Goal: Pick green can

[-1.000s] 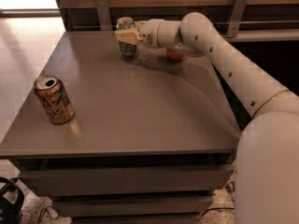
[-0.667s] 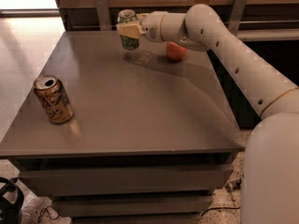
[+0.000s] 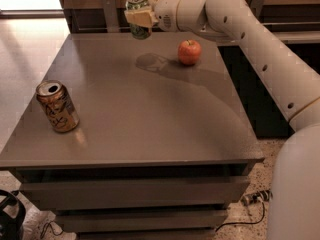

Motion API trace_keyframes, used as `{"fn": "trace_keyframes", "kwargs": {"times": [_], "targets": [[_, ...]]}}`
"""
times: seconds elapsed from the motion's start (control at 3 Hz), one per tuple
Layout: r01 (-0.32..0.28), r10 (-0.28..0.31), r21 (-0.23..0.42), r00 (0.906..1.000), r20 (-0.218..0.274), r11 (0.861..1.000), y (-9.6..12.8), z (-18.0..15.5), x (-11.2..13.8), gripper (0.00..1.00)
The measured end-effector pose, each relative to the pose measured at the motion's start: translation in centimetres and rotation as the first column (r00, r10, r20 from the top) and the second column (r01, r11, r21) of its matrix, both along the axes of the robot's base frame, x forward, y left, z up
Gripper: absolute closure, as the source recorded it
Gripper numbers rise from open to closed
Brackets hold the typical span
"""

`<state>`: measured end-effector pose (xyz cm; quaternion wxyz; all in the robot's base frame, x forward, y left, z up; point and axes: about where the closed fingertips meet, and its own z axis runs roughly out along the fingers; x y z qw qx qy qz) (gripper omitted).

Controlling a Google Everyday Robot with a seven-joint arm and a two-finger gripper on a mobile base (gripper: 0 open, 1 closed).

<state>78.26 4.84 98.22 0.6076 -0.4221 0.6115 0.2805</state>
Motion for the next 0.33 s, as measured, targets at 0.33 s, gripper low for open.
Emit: {"fn": "trace_keyframes", "kwargs": {"times": [0.33], "targets": [[-0.016, 0.015, 0.009, 0.9986, 0.051, 1.000, 0.05, 1.88, -0.45, 1.00]]}}
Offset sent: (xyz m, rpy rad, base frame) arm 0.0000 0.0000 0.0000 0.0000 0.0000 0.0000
